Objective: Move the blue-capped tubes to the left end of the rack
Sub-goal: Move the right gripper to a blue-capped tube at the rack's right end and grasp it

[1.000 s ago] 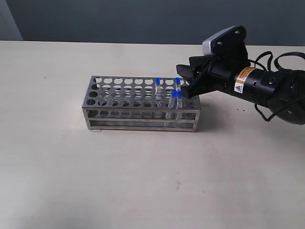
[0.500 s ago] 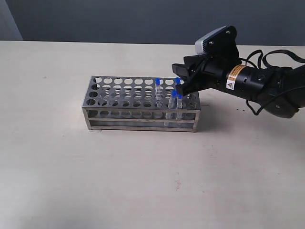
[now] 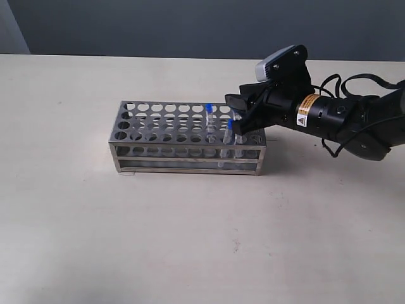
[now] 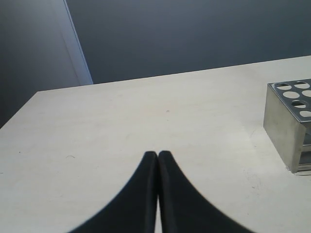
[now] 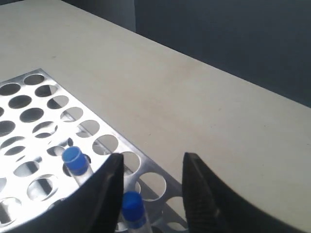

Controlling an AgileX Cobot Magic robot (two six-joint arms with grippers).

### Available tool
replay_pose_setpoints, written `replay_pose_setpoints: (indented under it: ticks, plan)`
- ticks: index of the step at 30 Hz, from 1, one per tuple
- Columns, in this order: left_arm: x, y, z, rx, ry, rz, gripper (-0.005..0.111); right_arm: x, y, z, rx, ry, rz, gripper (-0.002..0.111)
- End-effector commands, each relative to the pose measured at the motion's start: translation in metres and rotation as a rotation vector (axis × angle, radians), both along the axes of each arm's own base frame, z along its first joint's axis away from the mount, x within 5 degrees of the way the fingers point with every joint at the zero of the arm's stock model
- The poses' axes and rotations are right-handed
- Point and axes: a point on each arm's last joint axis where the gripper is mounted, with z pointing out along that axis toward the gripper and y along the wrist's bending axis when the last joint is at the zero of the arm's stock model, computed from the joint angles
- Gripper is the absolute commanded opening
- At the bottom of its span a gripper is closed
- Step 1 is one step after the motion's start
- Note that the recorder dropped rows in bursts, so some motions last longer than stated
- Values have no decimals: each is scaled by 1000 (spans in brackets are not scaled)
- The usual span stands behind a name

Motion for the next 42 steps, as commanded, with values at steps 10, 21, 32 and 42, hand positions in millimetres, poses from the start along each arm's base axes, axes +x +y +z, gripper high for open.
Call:
replay_pose_setpoints:
  ticks: [10, 21, 32, 42]
  plan:
    - [0, -1, 1, -4, -9, -8, 0, -6, 2, 16, 3, -29, 46, 39]
    - [0, -1, 1, -4, -9, -8, 0, -5, -1, -4, -92, 37, 37, 39]
    - [0, -1, 1, -4, -9, -8, 0, -5, -1, -8, -95, 48, 31, 34]
    - [0, -1, 1, -4, -9, -8, 0, -4, -1, -8, -88, 52, 20, -1]
